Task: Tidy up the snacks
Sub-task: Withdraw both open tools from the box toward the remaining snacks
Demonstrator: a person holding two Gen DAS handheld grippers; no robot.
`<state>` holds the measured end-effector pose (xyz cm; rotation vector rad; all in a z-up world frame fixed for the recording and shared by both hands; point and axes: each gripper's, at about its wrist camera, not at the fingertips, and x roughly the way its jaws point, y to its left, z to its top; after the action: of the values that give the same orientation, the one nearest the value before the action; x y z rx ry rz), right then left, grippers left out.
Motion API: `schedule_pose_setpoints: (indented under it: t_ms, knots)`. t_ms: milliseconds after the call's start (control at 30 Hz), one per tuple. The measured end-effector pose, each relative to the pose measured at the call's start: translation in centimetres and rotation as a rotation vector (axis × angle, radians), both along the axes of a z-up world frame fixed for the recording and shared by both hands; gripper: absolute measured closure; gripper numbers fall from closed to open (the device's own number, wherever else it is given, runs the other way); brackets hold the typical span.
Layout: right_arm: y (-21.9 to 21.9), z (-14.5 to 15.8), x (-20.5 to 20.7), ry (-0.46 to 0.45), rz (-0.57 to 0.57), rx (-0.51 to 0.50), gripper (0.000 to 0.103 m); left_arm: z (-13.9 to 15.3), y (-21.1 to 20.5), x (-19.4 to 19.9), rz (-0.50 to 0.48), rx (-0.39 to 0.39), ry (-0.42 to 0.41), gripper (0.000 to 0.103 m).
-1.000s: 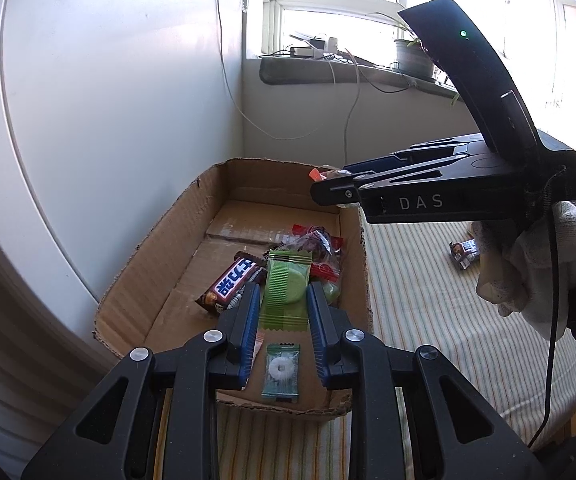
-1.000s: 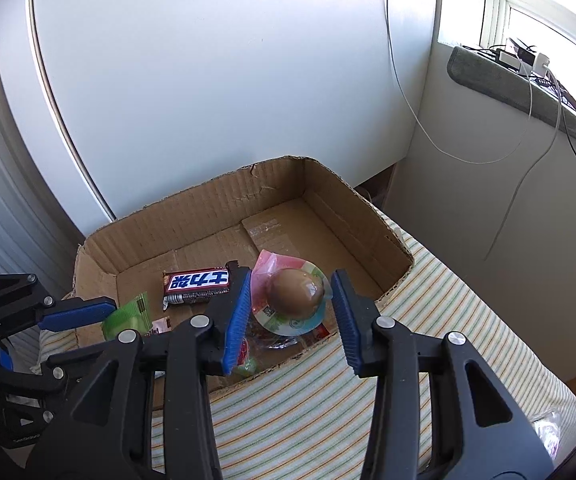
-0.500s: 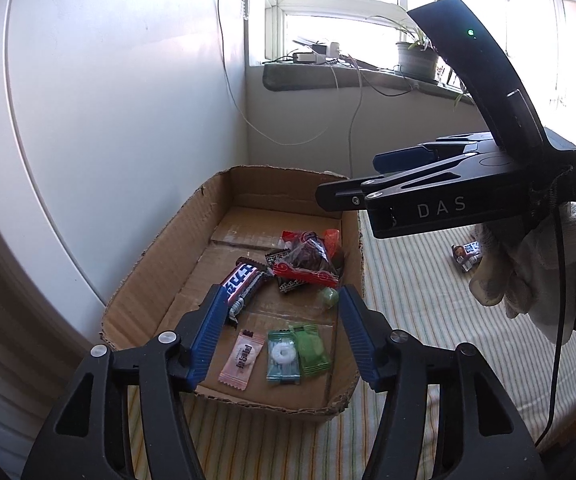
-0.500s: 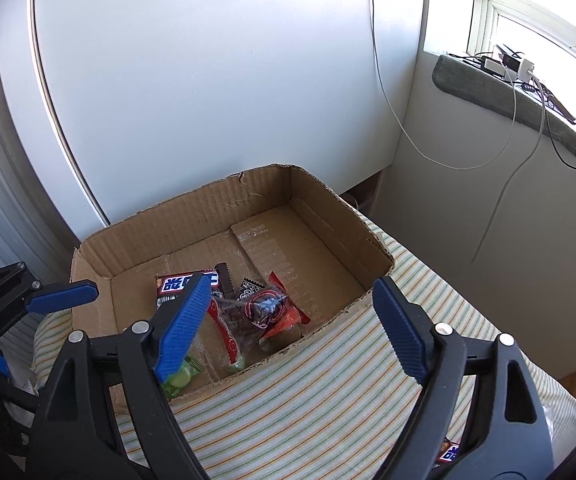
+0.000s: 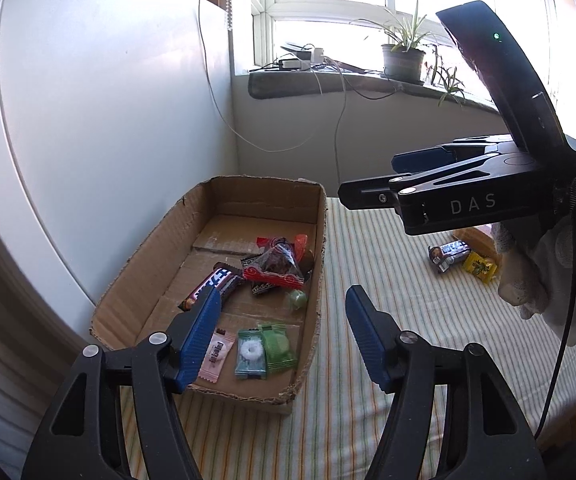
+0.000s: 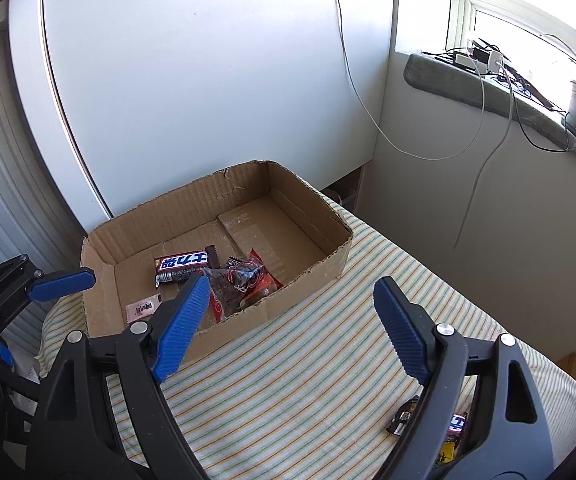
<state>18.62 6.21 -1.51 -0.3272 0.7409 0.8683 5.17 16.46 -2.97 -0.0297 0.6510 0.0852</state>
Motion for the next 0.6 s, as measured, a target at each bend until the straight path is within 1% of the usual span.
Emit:
schedule_pose_setpoints:
  t_ms: [133, 333, 500, 600]
  knots:
    - [-2.1, 0.5, -0.4, -0.011, -0.033, 0.004, 0.017, 0.4, -1.0, -0.1, -0.014, 0.002, -0.005, 0.038]
    - [-6.6, 0.9, -0.5, 0.002, -0.106, 0.030, 0.017, 0.5, -3.0, 0.2, -0.053, -0.012, -0.015, 0.038]
    - [-11.2, 1.1, -0.5, -0.004, -0.172, 0.049, 0.017, 0.0, -4.5, 1.1, -0.099, -0.070, -0.014, 0.038]
    - [-14.2, 1.0, -0.4, 0.007, -0.221, 0.067, 0.017, -0.4, -5.5, 1.9, -0.128, -0.095, -0.006, 0.039]
